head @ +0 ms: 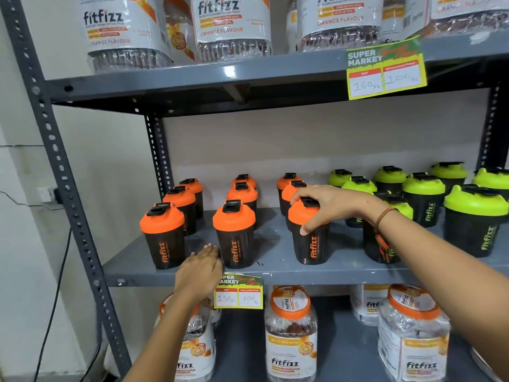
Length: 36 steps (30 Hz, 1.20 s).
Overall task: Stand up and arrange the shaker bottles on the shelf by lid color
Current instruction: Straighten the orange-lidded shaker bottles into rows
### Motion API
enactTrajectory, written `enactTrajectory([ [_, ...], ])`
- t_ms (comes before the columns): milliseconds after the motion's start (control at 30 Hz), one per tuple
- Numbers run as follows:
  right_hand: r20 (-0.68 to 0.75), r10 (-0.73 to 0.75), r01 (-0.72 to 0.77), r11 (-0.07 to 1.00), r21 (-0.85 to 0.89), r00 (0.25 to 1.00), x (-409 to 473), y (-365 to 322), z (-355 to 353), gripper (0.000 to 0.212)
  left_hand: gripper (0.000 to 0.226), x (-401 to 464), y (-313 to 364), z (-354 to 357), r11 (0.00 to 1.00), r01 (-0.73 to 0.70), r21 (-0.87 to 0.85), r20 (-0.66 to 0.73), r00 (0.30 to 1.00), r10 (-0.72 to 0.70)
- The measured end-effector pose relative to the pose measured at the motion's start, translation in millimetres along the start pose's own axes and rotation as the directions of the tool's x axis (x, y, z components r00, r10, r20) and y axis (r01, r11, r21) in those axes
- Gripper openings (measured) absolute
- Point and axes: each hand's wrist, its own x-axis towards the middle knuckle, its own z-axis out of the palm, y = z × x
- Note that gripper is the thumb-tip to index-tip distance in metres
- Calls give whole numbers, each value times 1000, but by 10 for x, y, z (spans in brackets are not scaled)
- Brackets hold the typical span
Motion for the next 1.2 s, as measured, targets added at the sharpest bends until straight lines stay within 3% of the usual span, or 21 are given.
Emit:
enactTrajectory([
  [167,-24,-5,6,999,40,1000,-62,-41,-31,90,50,4,-3,6,1000,-1,10,7,1000,1],
  [333,-377,-65,110,989,98,924,-33,-286,26,84,50,16,0,3,1000,-3,8,10,1000,3],
  [400,-435,-108,164,982,94,894,27,-469,86,78,51,13,-6,4,1000,0,9,17,1000,-1],
  [567,-319,-214,232,972,20,923,288,-966,322,82,50,20,-22,0,1000,-5,4,26,1000,4],
  [733,-143,-176,173,984,-33,974,512,-1168,591,93,50,20,-37,1,1000,-10,-4,36,999,10],
  [933,-182,-189,189,982,-15,965,579,-1142,615,71,51,32,-40,10,1000,-8,8,40,999,7],
  [1200,-168,-156,157,988,-6,973,531,-1129,580,73,51,40,-46,31,1000,0,14,29,1000,-1],
])
